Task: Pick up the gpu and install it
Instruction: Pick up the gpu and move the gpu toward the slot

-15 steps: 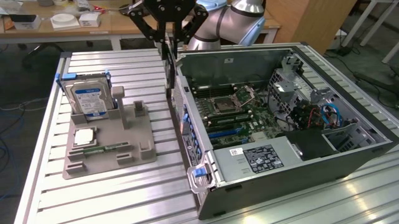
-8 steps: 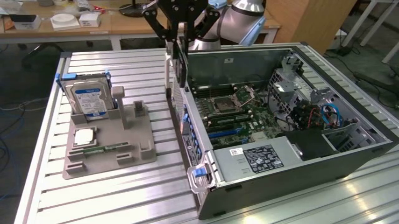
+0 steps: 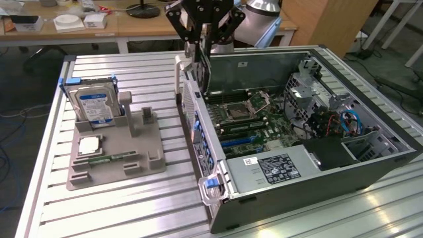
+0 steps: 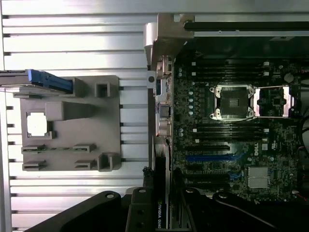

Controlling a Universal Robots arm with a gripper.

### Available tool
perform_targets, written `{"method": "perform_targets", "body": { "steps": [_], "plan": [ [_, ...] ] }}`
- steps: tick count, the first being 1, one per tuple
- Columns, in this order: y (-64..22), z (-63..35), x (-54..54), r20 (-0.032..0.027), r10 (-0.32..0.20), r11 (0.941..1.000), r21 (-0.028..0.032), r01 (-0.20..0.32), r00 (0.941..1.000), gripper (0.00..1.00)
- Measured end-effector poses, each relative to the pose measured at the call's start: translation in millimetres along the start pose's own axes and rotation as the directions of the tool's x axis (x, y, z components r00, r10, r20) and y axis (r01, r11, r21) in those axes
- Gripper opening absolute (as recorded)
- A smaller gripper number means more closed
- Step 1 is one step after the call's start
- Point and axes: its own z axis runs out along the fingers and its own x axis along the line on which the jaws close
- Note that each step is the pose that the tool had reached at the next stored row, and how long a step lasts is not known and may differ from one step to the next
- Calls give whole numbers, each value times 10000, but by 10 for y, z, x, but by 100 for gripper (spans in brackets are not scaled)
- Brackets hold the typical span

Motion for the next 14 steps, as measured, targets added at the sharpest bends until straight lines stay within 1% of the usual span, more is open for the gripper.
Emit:
{"method": "perform_targets", "body": {
  "steps": [8,14],
  "plan": [
    [-2,-6,-242,-122,3,10000,4,-3,9999,26],
    [5,-10,-466,-127,5,10000,4,-5,9999,26]
  ]
}}
